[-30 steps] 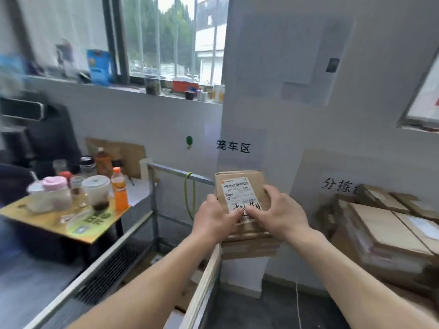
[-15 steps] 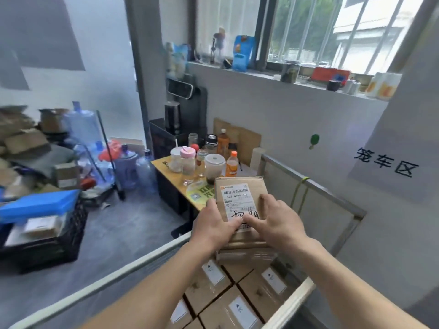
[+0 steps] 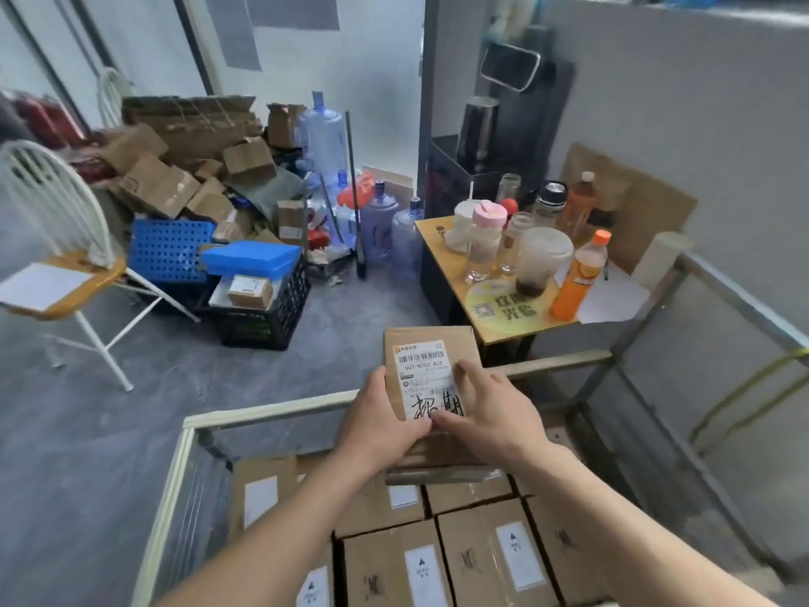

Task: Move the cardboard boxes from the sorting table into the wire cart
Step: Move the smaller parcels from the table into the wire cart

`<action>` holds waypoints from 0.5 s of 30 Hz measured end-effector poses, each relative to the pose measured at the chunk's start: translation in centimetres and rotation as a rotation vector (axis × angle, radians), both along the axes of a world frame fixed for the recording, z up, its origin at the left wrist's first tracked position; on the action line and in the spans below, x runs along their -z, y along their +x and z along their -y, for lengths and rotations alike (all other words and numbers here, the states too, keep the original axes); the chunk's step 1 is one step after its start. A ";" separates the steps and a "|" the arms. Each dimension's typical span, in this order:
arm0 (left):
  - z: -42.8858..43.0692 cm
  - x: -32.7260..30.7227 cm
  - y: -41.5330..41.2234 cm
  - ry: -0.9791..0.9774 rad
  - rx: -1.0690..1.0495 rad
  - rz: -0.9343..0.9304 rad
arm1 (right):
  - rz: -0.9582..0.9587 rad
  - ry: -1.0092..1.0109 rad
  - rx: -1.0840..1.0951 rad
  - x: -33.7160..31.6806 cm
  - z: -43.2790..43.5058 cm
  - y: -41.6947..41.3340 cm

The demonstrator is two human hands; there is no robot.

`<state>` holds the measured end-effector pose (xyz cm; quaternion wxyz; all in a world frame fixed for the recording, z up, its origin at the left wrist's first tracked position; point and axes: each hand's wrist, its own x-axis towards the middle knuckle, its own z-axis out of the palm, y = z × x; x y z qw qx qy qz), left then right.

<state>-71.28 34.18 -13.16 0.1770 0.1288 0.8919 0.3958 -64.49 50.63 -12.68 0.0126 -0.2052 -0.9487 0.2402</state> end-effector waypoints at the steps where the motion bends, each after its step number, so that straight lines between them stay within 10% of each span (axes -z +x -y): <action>1: 0.8 1.1 0.0 -0.011 -0.011 0.016 | 0.025 -0.014 -0.016 1.2 0.6 -0.3; 15: 9.8 22.4 2.2 -0.104 -0.169 0.363 | 0.380 -0.139 -0.162 23.1 9.3 -0.8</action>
